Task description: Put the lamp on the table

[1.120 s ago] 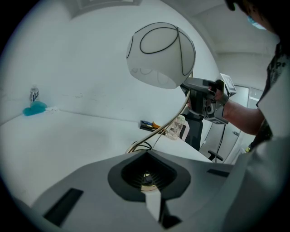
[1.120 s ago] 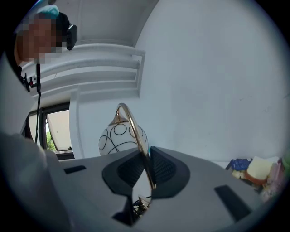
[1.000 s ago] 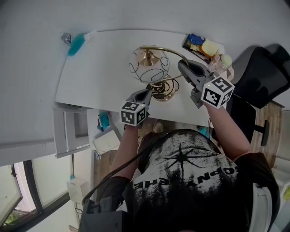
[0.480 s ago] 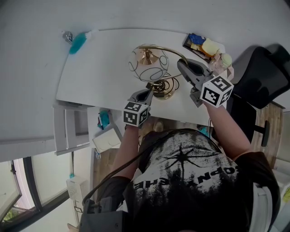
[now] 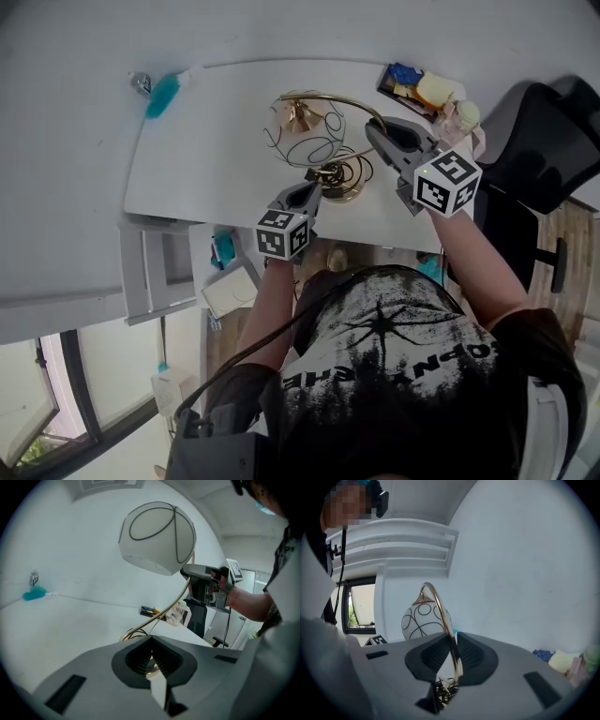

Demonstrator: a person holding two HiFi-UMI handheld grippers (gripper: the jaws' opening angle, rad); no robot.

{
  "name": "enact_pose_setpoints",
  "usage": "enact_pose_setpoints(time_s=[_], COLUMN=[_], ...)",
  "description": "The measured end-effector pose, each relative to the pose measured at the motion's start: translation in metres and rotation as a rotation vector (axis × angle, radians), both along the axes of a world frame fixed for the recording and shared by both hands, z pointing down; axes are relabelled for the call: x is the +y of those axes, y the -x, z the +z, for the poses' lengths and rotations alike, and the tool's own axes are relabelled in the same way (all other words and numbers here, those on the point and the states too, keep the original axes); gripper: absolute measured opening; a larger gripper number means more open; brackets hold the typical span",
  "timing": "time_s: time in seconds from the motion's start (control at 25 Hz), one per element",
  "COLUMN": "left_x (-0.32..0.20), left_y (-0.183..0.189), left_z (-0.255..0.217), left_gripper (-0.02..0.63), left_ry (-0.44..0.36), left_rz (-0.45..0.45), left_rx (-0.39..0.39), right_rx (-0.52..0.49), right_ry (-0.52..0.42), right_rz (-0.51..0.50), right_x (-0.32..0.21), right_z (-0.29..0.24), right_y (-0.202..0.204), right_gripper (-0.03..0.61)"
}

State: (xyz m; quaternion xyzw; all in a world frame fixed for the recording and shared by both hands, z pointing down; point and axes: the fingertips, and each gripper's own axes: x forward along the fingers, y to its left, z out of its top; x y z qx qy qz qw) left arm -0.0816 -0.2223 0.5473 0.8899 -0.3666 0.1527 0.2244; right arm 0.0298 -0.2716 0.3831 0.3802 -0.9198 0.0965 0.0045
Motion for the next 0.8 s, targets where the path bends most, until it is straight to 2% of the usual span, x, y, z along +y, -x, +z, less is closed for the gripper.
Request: enact_pose_setpoints(time_s=[0.2, 0.44, 0.6, 0.8], left_x=[0.009, 0.022, 0.034, 0.054], left_y=[-0.023, -0.048, -0.062, -0.088], left_z=[-0.013, -0.018, -0.016, -0.025], left_gripper=[0.014, 0.014, 0.014, 0.015], left_ry=[-0.015, -0.033, -0.028, -0.025], left_rz=[0.052, 0.087, 0.094, 0.124], left_rx=[0.006, -0.022, -0.035, 0.002], right_rx=[0.025, 0.029, 0.041, 0.075], right_ry=[0.028, 0.060, 0.083, 0.112], right_rz=[0.027, 0.055, 0.043, 0.045], right_x=[0.013, 0.040, 0.064, 0.097], right_z=[0.012, 0.029, 0.046, 0.069], right_y=[-0.017, -0.049, -0.067, -0.088], right_gripper=[0.086, 0.087, 0.071, 0.029])
